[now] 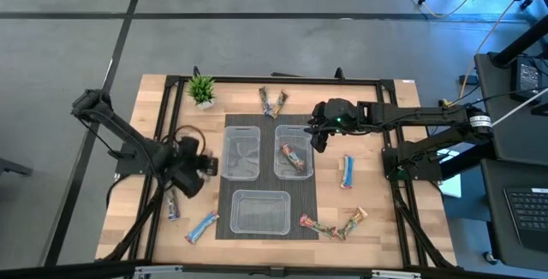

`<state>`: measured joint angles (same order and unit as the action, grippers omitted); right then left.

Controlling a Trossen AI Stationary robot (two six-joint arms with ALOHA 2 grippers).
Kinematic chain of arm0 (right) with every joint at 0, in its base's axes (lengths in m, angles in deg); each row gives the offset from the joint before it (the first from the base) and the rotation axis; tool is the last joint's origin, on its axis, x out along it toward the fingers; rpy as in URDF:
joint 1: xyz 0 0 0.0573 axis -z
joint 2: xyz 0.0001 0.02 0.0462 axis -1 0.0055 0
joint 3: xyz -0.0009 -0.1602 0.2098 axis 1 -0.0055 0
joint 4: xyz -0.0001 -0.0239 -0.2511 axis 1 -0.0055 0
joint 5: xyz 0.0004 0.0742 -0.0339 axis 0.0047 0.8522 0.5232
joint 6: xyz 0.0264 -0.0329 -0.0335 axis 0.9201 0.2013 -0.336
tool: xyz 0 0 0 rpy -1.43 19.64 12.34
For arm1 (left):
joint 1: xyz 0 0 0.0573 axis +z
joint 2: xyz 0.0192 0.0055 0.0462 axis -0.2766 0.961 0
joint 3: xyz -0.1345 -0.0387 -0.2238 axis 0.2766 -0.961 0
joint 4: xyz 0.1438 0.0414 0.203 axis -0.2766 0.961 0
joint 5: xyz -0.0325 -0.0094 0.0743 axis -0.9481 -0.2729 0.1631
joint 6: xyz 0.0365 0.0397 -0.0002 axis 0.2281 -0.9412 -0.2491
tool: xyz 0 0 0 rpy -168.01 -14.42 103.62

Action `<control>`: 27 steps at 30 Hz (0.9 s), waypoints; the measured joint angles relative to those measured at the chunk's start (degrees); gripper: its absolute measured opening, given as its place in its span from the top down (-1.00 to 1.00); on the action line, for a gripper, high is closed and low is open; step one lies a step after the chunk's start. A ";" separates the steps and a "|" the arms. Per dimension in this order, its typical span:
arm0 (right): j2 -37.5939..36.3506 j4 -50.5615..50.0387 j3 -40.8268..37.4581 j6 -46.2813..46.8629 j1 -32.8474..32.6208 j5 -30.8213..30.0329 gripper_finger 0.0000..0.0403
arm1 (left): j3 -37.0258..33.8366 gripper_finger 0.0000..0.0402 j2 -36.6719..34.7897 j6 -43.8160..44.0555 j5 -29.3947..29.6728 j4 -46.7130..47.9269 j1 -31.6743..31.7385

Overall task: Pick and place Granola Bars by type
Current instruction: Put the bottom left yellow granola bar into the top left transparent bin

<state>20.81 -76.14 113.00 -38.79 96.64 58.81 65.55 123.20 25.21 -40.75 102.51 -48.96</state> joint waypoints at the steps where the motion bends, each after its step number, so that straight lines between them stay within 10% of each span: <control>1: 0.00 0.33 0.00 0.00 -0.01 0.00 0.24 | 1.00 0.61 -0.46 -3.41 1.27 -0.92 1.35; 11: -0.02 2.95 0.00 0.32 -0.01 0.00 0.24 | 6.76 0.61 1.90 -42.06 -0.25 -19.73 17.72; 27: -0.02 2.88 0.00 0.66 -0.01 0.02 0.24 | 6.76 0.61 19.51 -52.19 -8.16 -24.68 30.64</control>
<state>20.79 -73.26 113.00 -38.14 96.63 58.83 72.31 142.71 -26.98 -48.90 77.83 -18.32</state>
